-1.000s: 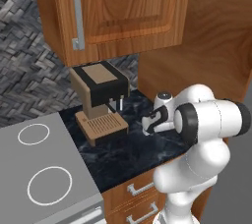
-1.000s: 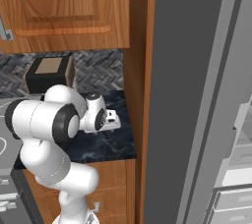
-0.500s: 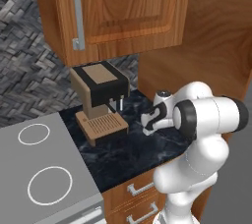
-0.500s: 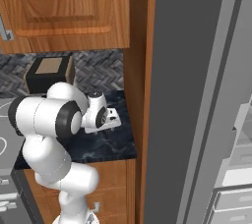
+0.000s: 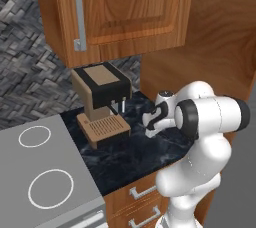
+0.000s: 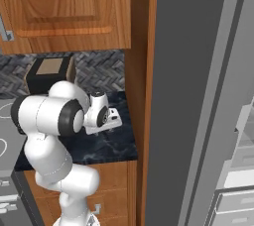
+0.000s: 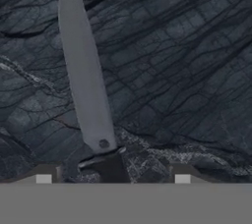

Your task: Retrieve the butter from the fridge and place it on a plate on the dining table. Then retrieve the butter knife by the fridge and place it near the plate.

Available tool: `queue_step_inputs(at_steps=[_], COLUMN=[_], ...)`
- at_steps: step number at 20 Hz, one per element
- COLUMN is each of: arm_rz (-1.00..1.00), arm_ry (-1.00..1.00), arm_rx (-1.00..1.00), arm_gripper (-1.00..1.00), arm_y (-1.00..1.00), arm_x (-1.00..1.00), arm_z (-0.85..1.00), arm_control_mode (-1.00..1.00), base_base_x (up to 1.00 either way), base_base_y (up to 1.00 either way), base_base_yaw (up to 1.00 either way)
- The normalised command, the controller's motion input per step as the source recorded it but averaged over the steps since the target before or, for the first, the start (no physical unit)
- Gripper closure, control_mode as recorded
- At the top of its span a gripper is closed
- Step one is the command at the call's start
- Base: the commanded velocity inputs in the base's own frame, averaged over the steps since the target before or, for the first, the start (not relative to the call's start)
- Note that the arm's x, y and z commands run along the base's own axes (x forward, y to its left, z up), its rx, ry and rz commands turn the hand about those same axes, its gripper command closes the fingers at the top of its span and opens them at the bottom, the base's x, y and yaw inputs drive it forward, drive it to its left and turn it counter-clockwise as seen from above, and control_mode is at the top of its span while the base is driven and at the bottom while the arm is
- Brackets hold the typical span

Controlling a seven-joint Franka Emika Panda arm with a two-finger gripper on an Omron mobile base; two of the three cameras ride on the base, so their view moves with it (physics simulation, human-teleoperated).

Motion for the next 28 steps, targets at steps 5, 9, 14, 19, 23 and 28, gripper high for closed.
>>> queue_step_inputs(at_steps=[5, 9, 14, 19, 23, 28], arm_rz=[0.01, 0.0, -0.02, -0.12, -0.19, -0.24], arm_ry=[0.0, 0.0, 0.0, 0.0, 0.04, 0.07], arm_rx=[0.0, 0.0, 0.0, 0.0, 0.0, 0.0], arm_gripper=[1.0, 1.0, 1.0, 1.0, 1.0, 1.0], arm_y=[0.0, 0.0, 0.01, 0.03, 0.12, 0.1], arm_x=[0.0, 0.0, 0.0, -0.08, -0.22, -0.21], arm_z=[-0.18, -0.02, 0.13, 0.36, 0.56, 0.63], arm_control_mode=[-1.0, -1.0, -1.0, -1.0, -1.0, -1.0], base_base_x=[0.0, 0.0, 0.0, 0.0, 0.0, 0.0], base_base_y=[0.0, 0.0, 0.0, 0.0, 0.0, 0.0], base_base_yaw=[0.0, 0.0, 0.0, 0.0, 0.0, 0.0])
